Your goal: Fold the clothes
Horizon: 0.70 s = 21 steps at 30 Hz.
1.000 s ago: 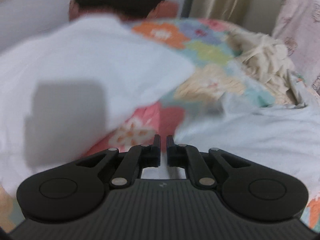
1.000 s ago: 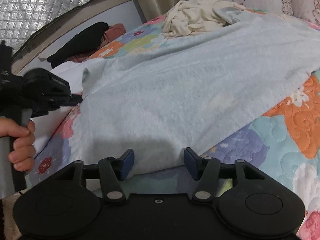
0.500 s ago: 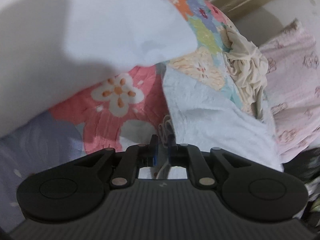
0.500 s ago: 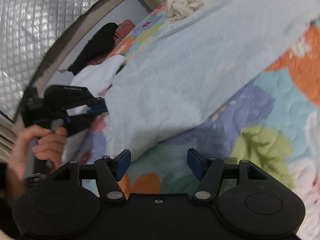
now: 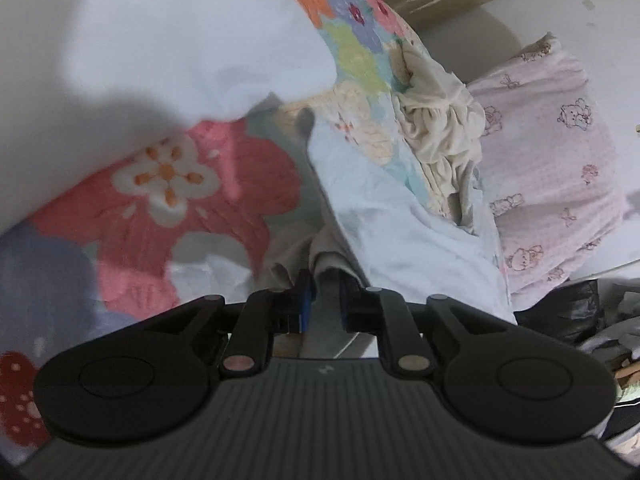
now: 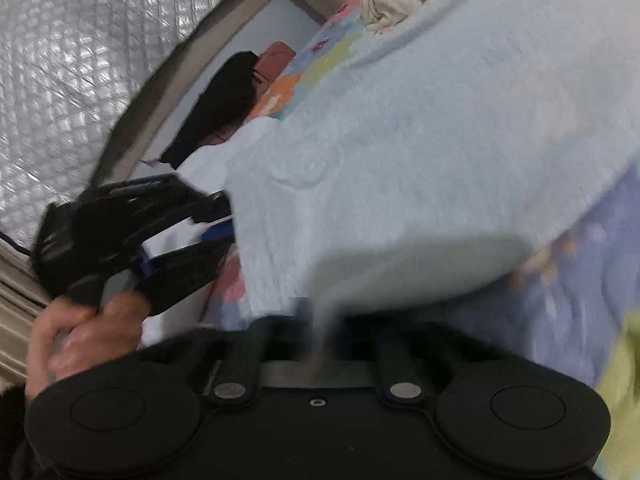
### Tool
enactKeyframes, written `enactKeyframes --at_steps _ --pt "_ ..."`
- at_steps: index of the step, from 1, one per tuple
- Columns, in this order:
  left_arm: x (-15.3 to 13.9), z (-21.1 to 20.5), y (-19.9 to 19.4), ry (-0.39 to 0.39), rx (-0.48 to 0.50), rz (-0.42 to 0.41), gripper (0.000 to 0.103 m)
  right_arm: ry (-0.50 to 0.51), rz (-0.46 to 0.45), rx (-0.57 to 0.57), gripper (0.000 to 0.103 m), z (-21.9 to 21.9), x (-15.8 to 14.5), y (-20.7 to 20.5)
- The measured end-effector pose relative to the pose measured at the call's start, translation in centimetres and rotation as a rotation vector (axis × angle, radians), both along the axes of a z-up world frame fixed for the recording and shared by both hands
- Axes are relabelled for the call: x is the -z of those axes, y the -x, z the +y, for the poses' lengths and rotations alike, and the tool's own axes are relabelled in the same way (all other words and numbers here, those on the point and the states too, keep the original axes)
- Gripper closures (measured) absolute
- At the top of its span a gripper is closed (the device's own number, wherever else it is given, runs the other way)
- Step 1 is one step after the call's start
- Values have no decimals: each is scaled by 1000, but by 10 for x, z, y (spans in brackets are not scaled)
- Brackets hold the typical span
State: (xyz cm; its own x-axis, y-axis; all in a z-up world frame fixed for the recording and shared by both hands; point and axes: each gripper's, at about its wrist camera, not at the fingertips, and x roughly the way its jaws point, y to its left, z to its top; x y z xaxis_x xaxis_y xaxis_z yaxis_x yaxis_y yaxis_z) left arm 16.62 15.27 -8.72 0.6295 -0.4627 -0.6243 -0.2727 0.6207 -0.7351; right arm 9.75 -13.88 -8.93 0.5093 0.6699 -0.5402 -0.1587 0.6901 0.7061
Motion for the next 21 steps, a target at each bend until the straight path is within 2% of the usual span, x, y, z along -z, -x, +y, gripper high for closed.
enactKeyframes --at_steps 2,4,6,8,10,13,15,21 --pt "-4 3 6 -1 -25 -13 87 -47 -46 43 95 -14 -18 2" --pt "-5 5 13 28 -67 -17 66 -87 -85 83 95 -28 -36 5" --pt "1 7 18 96 -140 2 55 -99 -109 127 96 -41 -54 5" --pt "11 6 22 169 -196 32 55 -103 -137 164 96 -51 -73 5" --pt "18 0 20 238 -193 42 55 -73 -166 176 96 -55 -88 4" --pt "22 -12 20 325 -184 19 55 -38 -172 188 96 -55 -97 5" --pt "22 -18 23 355 -193 1 53 -43 -171 198 96 -57 -98 6" --pt "19 -14 39 260 -319 -27 52 -70 -149 213 96 -64 -92 11"
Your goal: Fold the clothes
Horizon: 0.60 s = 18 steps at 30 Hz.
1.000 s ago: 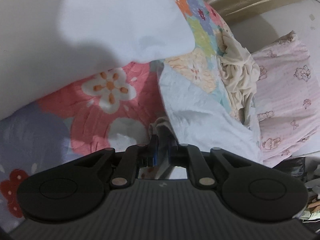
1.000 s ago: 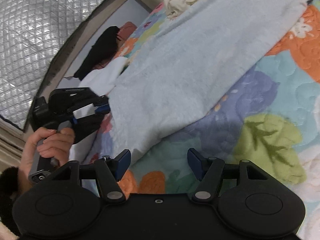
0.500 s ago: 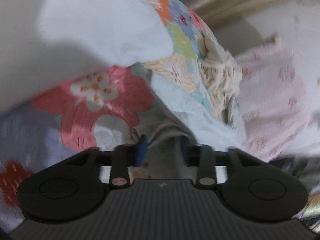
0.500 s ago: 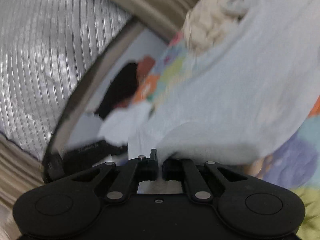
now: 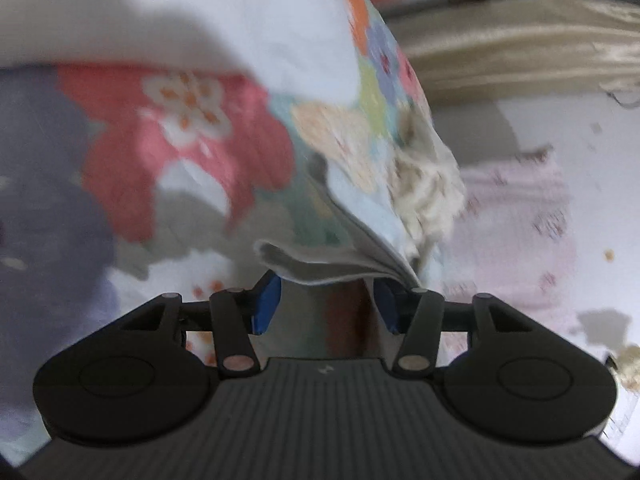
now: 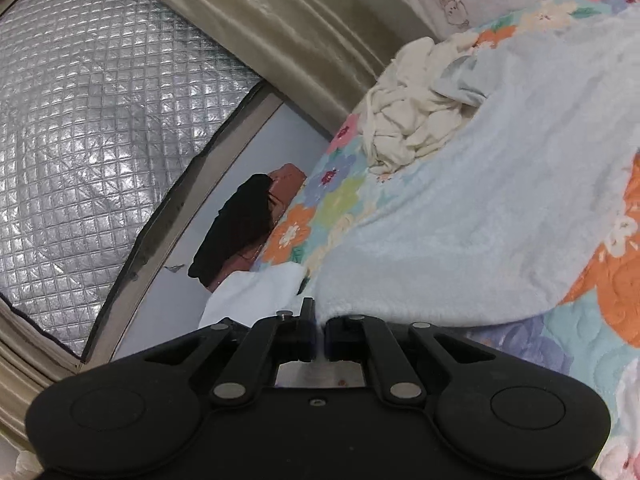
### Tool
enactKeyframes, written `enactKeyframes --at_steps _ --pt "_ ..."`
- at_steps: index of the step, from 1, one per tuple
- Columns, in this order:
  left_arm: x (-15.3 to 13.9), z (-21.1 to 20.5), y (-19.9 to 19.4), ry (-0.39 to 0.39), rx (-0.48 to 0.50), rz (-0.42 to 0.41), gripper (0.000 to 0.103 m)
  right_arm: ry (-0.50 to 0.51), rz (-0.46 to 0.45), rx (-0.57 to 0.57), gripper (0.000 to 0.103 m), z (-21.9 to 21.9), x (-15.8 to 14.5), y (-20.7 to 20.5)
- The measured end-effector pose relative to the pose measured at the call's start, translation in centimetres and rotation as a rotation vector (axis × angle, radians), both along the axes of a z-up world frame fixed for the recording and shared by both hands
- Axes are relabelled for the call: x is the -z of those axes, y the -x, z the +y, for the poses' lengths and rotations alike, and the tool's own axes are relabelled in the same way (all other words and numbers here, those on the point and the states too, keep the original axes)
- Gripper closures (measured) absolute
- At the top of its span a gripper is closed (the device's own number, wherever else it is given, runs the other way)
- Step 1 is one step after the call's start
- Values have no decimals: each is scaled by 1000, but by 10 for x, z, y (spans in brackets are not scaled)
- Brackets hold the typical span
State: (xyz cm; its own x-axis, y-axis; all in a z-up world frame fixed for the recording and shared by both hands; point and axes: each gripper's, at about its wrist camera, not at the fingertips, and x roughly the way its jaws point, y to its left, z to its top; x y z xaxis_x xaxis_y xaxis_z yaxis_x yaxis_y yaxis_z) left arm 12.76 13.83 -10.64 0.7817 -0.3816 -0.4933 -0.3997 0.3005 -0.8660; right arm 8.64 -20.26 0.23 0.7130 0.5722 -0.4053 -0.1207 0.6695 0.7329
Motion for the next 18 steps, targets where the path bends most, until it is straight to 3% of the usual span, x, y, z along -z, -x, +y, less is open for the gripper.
enactKeyframes --at_steps 2,5,11,15,18 --pt "-3 -2 0 -42 -2 9 52 4 2 -8 96 -2 2 3" --pt "-13 -8 2 -179 6 84 51 63 -3 -18 96 -1 2 6" --pt "-11 -1 10 -18 40 56 51 320 -38 0 96 11 -11 8" --pt "0 -3 15 134 63 49 50 368 -62 17 96 11 -15 7" --pt "-4 0 11 107 120 46 46 412 -87 42 96 12 -17 -7"
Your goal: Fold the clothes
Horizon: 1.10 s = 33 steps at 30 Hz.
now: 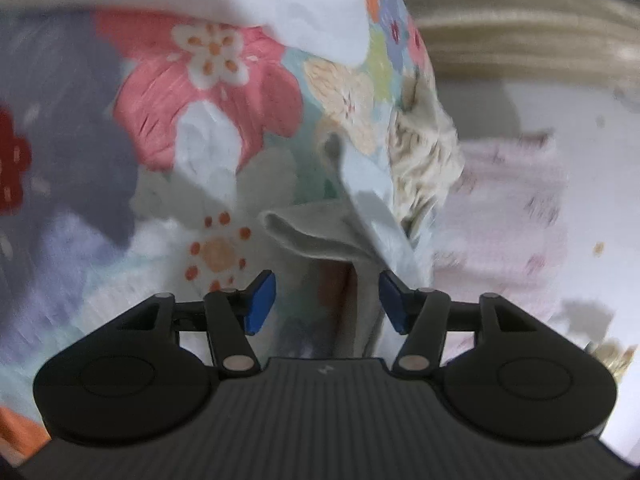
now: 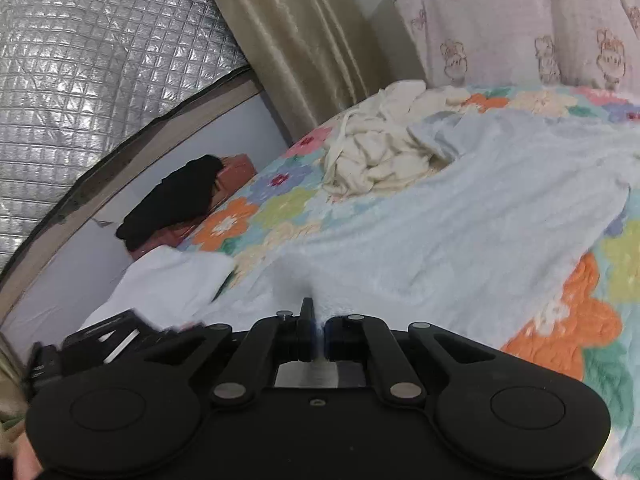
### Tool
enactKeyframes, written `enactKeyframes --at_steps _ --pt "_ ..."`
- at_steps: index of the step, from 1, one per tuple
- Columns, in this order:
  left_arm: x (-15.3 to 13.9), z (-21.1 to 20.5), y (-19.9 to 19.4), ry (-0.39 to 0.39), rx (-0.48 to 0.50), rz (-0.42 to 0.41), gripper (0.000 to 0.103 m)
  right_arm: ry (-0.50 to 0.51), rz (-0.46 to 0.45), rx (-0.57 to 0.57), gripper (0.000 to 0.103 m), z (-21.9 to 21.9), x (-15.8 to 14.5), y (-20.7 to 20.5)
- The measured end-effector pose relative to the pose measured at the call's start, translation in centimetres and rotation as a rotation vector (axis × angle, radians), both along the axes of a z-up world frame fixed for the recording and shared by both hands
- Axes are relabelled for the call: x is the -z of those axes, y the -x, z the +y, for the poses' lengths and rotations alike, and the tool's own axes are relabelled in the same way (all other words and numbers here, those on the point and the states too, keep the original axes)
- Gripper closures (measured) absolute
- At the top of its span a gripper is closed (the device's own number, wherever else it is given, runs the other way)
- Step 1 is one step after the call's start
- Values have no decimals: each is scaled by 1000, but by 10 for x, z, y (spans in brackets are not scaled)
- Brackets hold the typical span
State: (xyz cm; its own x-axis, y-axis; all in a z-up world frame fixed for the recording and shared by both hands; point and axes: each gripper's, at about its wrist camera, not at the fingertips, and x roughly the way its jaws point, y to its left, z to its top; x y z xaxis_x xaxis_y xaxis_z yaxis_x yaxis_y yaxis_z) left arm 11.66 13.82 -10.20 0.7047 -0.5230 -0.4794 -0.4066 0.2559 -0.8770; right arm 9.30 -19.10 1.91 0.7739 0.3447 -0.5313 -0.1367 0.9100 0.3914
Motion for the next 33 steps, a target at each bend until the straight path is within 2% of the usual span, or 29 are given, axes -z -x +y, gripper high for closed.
enactKeyframes --at_steps 2,5,9,12,15,17,19,21,22,23,24,25,27,29,31,33 --pt "0 7 -3 -8 -9 -22 44 53 -16 10 96 3 -3 -14" --pt "4 11 -2 31 -31 -25 42 42 -13 -7 96 2 -9 -29" --pt "8 -4 -8 111 40 -50 36 12 -7 -48 96 6 -21 -46" --pt "7 -20 -14 101 88 -45 25 -34 4 -68 96 7 -29 -55" --pt "14 -31 -21 79 99 9 23 -95 23 -79 96 6 -34 -57" --pt "24 -37 -26 111 76 53 21 -113 30 -79 96 6 -35 -58" --pt "38 -40 -31 149 40 99 12 -133 39 -78 96 4 -34 -58" --pt "50 -38 -44 171 30 139 14 -149 47 -75 96 2 -31 -57" --pt "52 -33 -52 168 36 128 22 -143 47 -72 96 2 -30 -56" --pt "48 -27 -58 125 34 102 38 -126 46 -66 96 2 -27 -54" --pt "44 -21 -63 82 33 75 82 -102 44 -61 96 3 -24 -52" --pt "37 -16 -68 17 40 48 92 -75 43 -60 96 4 -20 -48" --pt "14 -15 -73 -143 71 -13 98 -59 50 -66 96 3 -9 -40" --pt "-13 -15 -72 -285 97 -84 98 -90 69 -72 96 -4 6 -30" --pt "-44 -15 -66 -431 120 -165 98 -164 104 -93 96 -12 19 -20" --pt "-76 -14 -49 -577 133 -274 98 -302 143 -152 97 -16 31 -3"
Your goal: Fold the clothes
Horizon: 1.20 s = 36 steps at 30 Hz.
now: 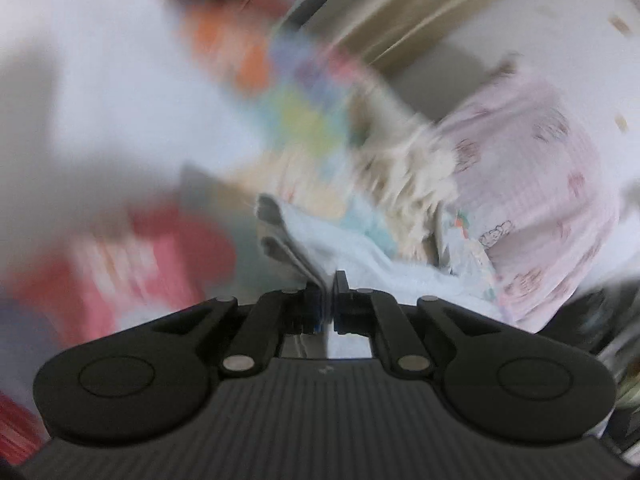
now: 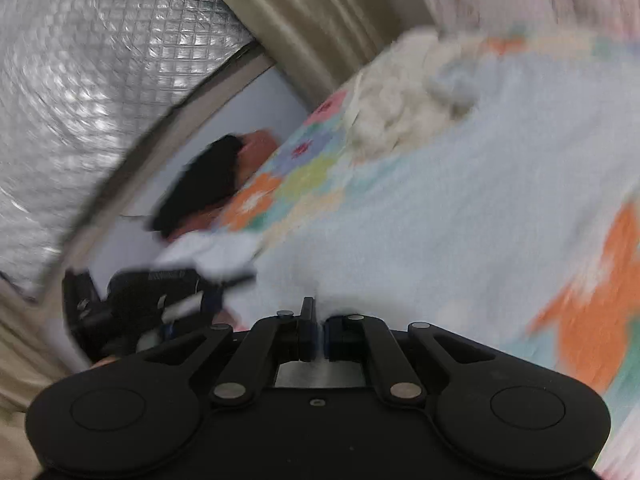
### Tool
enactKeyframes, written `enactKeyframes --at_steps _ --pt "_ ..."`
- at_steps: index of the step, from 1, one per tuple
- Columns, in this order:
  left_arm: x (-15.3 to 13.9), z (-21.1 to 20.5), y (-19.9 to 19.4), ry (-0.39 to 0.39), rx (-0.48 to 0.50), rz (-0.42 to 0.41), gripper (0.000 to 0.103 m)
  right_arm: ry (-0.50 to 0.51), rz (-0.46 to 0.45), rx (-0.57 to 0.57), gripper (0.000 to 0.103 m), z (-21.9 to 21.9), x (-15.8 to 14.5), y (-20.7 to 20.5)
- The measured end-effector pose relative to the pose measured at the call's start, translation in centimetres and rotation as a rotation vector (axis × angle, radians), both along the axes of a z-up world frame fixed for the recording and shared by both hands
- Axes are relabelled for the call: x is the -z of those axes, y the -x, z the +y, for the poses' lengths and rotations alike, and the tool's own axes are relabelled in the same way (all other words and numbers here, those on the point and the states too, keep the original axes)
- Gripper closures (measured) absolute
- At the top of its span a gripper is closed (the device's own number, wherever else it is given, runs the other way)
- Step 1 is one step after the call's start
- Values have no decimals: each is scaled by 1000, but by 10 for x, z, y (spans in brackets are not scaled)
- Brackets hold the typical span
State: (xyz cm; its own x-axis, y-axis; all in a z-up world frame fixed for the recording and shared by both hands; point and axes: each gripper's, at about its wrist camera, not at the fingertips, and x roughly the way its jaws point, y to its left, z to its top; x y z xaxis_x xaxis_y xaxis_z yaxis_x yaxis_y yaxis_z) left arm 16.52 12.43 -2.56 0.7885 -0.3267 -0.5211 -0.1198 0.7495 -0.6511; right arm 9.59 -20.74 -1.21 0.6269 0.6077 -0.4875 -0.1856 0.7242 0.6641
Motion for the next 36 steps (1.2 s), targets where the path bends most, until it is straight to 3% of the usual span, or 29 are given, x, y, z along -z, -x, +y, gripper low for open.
enactKeyframes --at_steps 1,2,5,7,8,13,17,20,23,26,30,32,36 --pt "-8 3 7 -17 17 -28 98 -60 5 -43 97 5 8 11" --pt "-10 8 10 -26 28 -26 98 -56 6 -74 97 15 17 19" --pt "14 18 2 -98 30 116 98 52 34 -118 97 47 45 32" --pt "29 22 -5 -144 16 207 98 38 77 -132 97 58 58 31" --pt "29 22 -6 -158 6 215 98 26 91 -138 97 61 62 29" --pt "9 22 14 -232 2 154 98 138 -1 -174 97 76 44 41" --pt "24 21 10 -277 15 276 98 205 -22 -206 97 83 46 46" --pt "39 21 3 -284 8 354 98 156 66 -210 97 84 67 40" --pt "40 27 6 -248 0 358 97 126 94 -209 97 80 77 39" --pt "39 29 10 -262 -17 359 97 149 71 -223 97 82 72 41" --pt "39 20 6 -365 -50 393 82 180 95 -251 96 85 81 40" --pt "34 17 8 -413 -78 390 81 175 116 -246 94 82 87 39" --pt "8 19 25 -488 -141 272 80 141 142 -266 83 68 88 39"
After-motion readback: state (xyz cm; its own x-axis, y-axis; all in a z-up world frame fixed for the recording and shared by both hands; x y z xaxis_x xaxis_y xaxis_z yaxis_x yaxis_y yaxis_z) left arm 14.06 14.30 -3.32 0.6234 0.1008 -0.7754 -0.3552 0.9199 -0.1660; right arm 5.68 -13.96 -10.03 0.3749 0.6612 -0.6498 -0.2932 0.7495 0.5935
